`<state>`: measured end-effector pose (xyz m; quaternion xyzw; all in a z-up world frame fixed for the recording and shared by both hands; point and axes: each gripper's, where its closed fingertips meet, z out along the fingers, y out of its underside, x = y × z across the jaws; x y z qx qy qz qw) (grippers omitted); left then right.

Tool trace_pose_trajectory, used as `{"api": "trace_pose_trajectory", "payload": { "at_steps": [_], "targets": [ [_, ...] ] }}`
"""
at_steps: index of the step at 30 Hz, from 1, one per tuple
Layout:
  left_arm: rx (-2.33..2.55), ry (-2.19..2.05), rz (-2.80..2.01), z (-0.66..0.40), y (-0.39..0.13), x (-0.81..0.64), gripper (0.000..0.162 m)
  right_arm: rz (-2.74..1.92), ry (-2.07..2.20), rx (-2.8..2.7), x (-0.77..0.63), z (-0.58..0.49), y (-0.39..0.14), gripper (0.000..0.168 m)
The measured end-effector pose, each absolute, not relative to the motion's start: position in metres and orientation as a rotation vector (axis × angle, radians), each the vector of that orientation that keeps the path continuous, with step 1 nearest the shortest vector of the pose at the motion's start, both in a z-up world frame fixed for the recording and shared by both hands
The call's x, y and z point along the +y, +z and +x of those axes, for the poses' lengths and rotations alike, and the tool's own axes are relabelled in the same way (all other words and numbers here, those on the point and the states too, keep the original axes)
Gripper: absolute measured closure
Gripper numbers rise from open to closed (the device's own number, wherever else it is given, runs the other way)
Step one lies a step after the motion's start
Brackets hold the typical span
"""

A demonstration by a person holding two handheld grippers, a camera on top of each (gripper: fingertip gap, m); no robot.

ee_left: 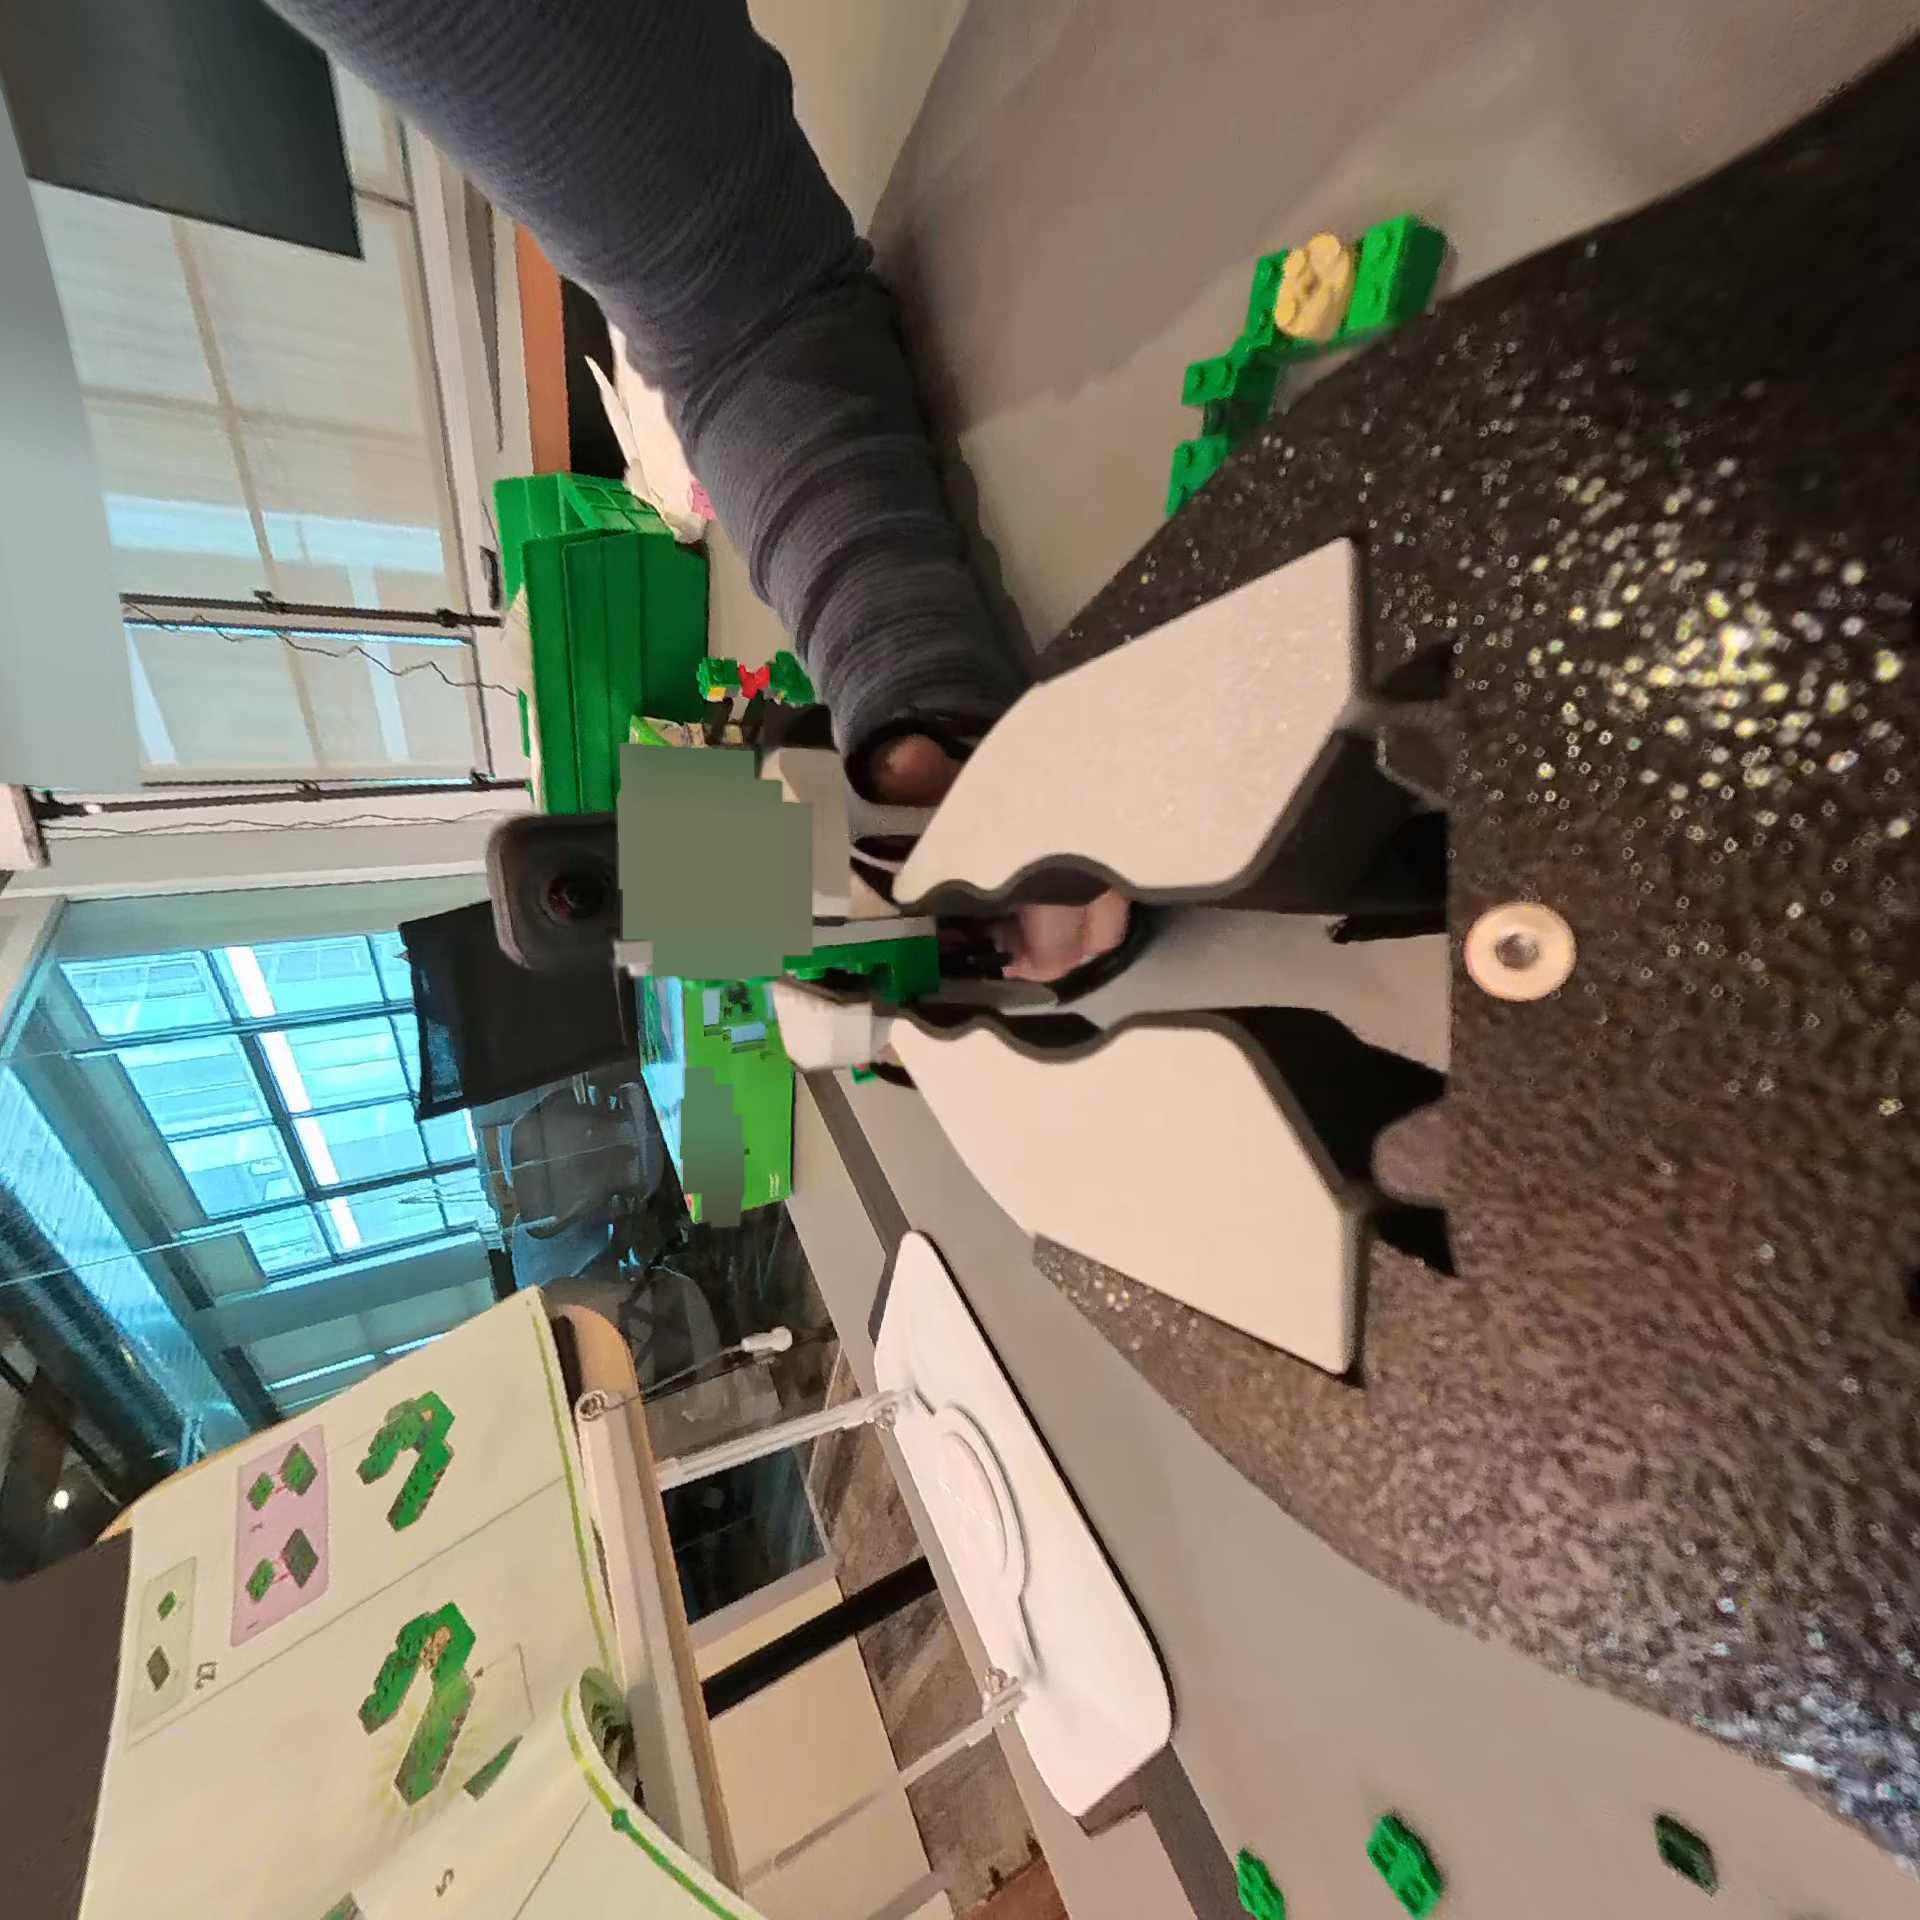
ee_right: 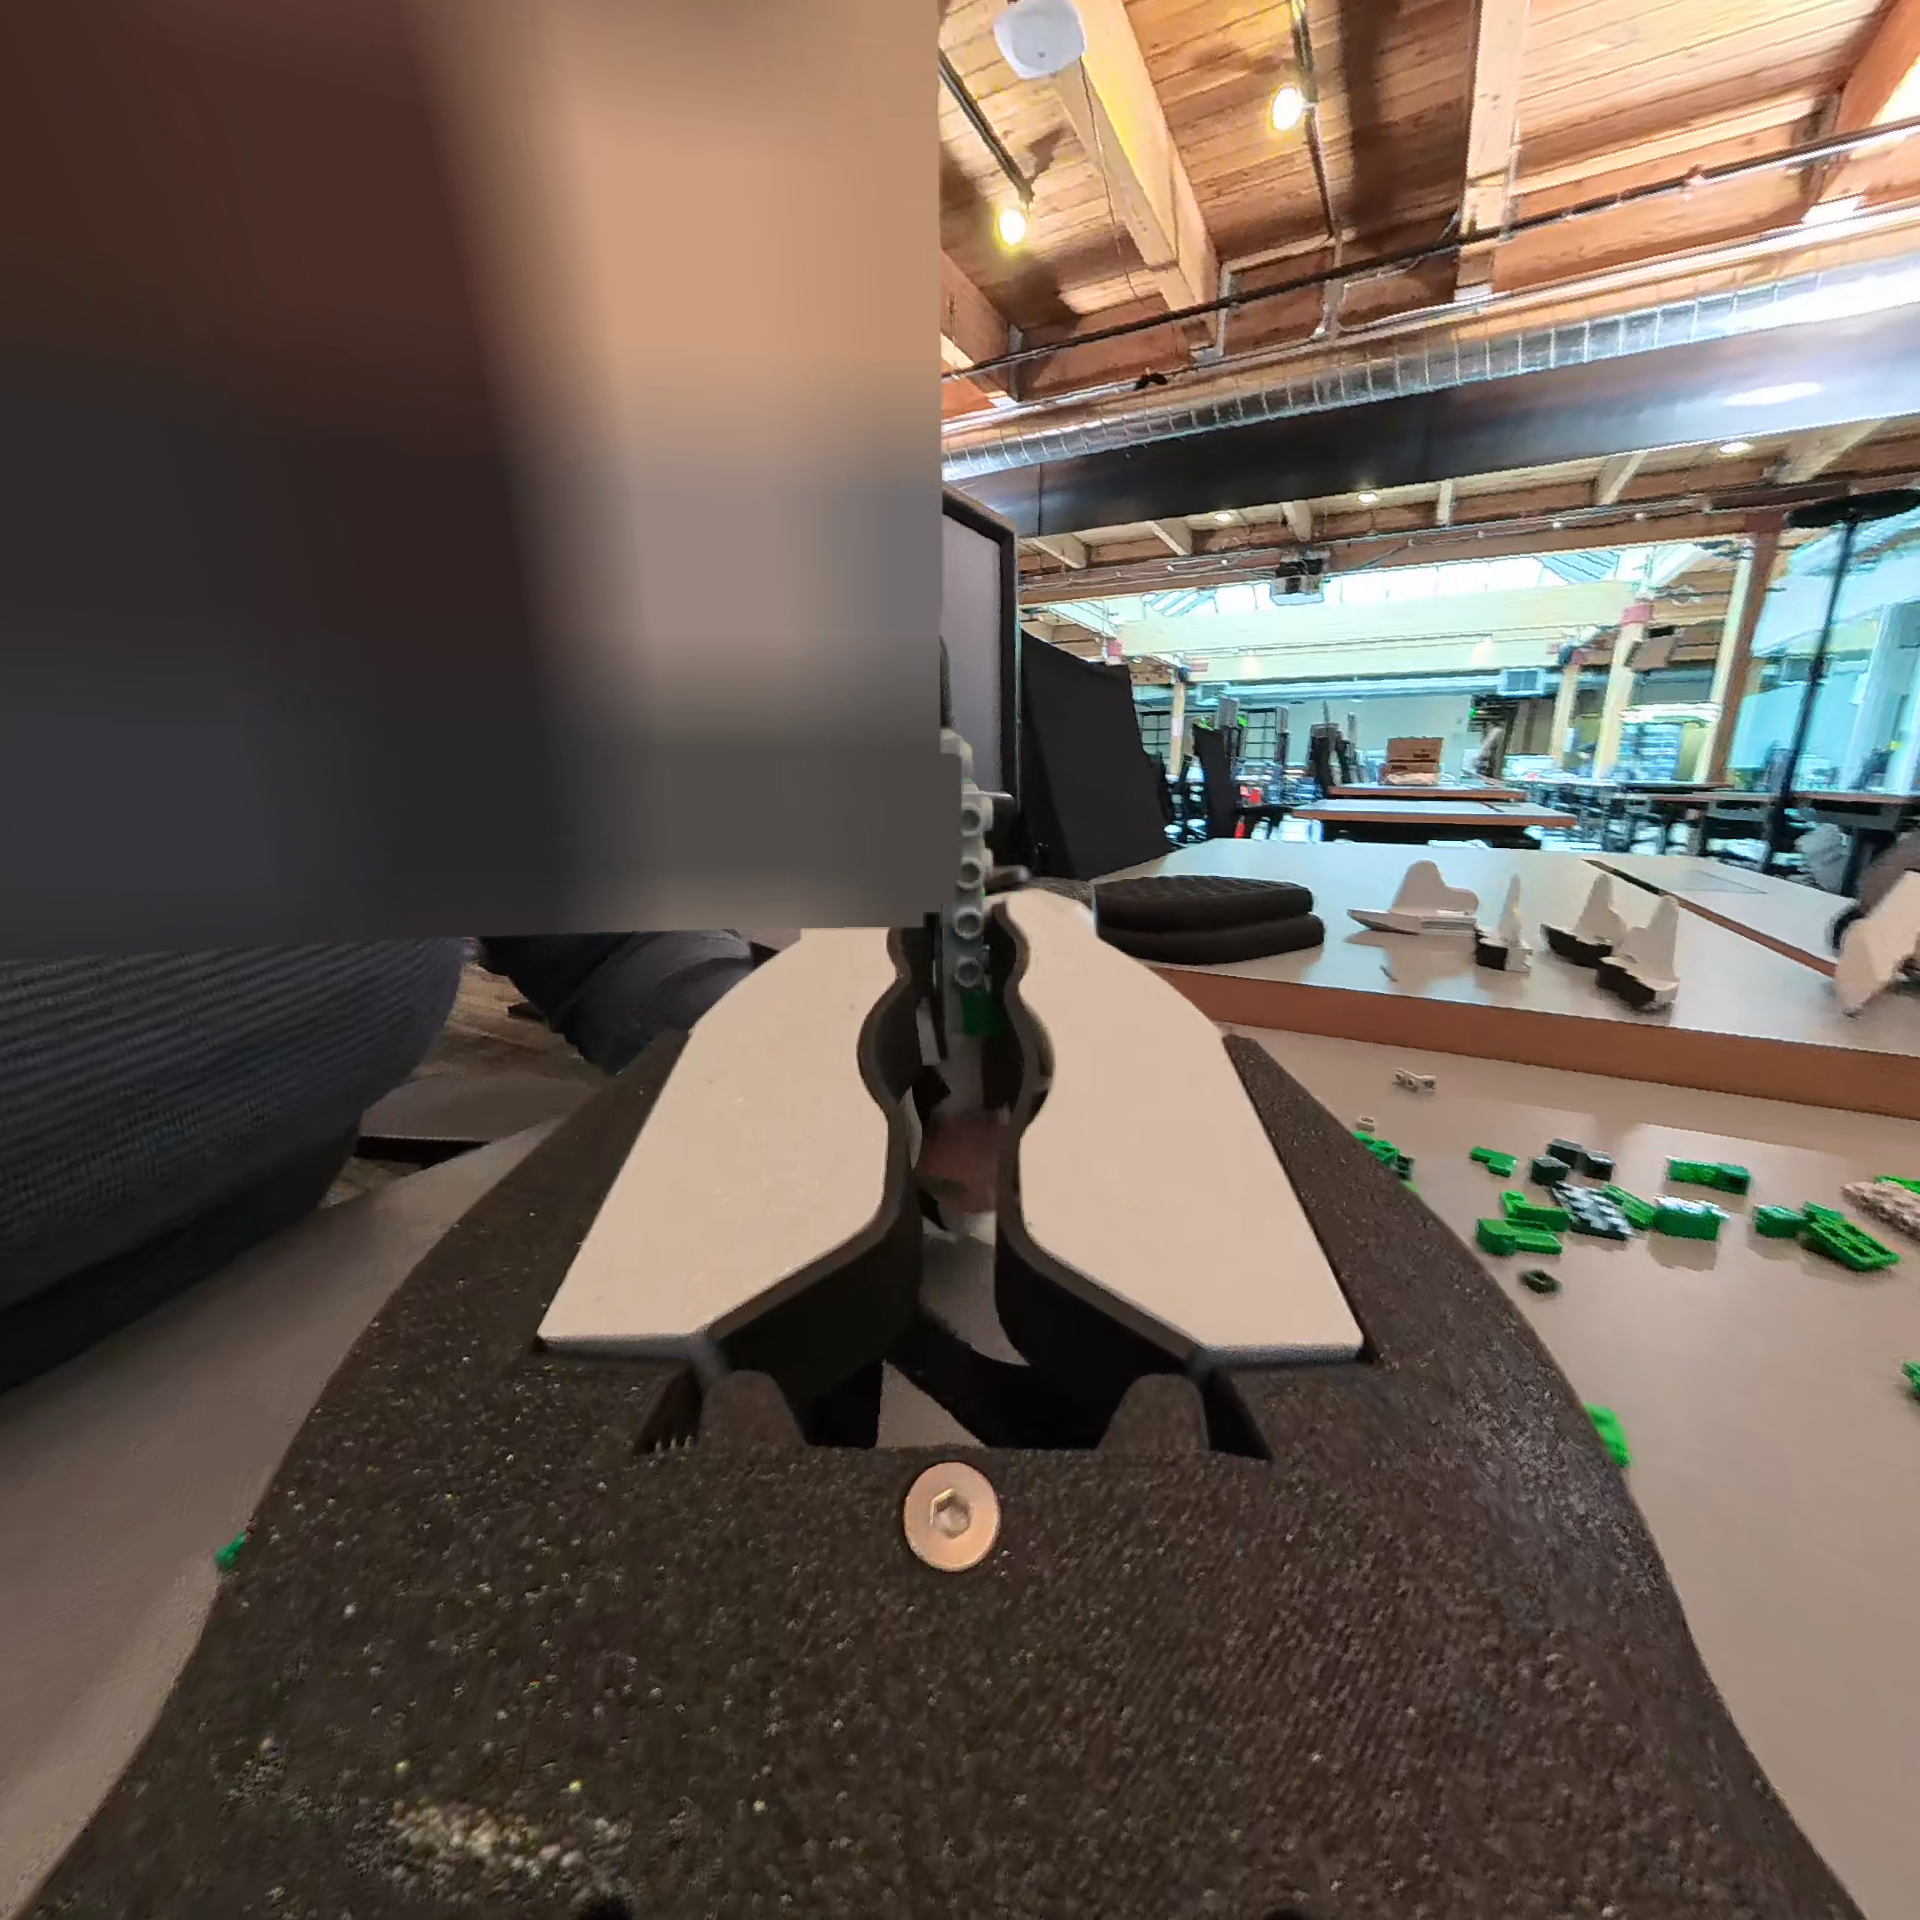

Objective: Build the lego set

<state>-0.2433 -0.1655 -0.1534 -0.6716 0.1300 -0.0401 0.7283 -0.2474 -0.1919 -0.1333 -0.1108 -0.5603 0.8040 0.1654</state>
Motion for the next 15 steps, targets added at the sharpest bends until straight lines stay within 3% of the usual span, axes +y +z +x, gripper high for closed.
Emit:
{"api": "trace_pose_trajectory", "payload": {
  "at_steps": [4,9,15],
  "targets": [
    [0.334,0.187,-1.566,-0.273,-0.165,-0.167,0.147,-0.374,2.172,-1.556,-0.178,-0.258,-0.133,0.131],
    [0.462,0.551,-1.660,-0.311,-0.181,-0.175,0.147,-0.446,1.907,-1.445,-0.149,-0.276,-0.132,0.120],
    [0.527,0.720,-1.695,-0.336,-0.191,-0.181,0.147,-0.507,1.434,-1.386,-0.119,-0.300,-0.142,0.131]
  ]
}}
